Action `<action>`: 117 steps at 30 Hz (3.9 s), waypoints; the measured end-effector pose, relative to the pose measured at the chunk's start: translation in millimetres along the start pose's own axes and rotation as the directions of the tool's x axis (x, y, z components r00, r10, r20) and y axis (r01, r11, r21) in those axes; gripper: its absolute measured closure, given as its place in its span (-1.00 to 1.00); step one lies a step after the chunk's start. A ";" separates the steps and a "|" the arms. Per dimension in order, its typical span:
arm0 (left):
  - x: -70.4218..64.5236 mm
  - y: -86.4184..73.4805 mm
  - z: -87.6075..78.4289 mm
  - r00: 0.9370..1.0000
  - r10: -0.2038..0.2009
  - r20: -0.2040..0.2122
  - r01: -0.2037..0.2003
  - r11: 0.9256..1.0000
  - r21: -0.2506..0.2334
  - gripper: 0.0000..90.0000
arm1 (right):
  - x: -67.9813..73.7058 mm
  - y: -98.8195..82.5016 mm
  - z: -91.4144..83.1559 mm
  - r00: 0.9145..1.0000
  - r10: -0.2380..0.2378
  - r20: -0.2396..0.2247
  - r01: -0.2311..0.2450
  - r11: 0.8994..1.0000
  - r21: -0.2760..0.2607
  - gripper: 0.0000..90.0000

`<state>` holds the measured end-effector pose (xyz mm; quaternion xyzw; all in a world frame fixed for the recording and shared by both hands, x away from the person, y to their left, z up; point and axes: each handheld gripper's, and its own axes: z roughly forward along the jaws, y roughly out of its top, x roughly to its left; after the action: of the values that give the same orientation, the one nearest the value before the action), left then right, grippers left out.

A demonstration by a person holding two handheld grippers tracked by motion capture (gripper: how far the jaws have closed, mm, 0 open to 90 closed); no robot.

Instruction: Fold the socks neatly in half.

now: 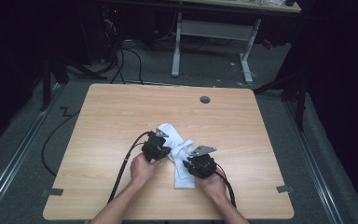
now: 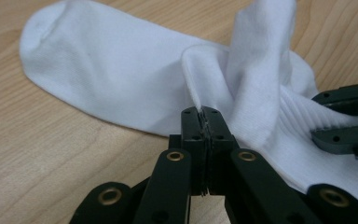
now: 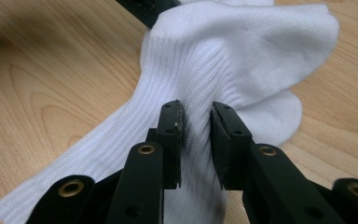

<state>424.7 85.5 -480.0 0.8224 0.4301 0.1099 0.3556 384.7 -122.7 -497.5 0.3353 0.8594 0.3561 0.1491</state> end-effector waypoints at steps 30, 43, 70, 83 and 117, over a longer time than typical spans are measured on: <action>26.8 54.3 -21.7 0.994 -0.014 -0.104 0.002 0.994 -0.112 0.99 | 17.2 4.2 -35.1 0.997 0.029 -0.073 -0.035 0.996 -0.077 0.81; 35.8 33.6 5.4 0.986 -0.009 -0.164 0.006 1.000 -0.023 0.90 | 14.7 -13.7 -12.4 0.998 0.046 -0.035 -0.047 0.999 -0.005 0.55; 17.2 -5.6 8.0 0.990 0.022 -0.141 -0.021 1.000 0.007 0.33 | 22.2 -2.5 -3.3 0.997 -0.077 0.033 0.076 0.997 0.017 0.80; 16.6 -4.0 10.1 0.988 -0.003 -0.156 0.003 1.000 -0.001 0.34 | 29.8 16.7 -34.2 0.997 -0.032 -0.067 0.030 0.999 -0.040 0.81; 4.5 2.9 -24.3 0.999 -0.024 -0.024 0.021 0.993 -0.116 0.31 | 33.2 11.0 -28.9 0.998 -0.029 -0.057 0.027 0.999 -0.041 0.84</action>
<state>417.4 99.8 -461.0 0.7940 0.4368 0.1410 0.3986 351.3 -109.0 -469.9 0.3096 0.8606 0.3807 0.1359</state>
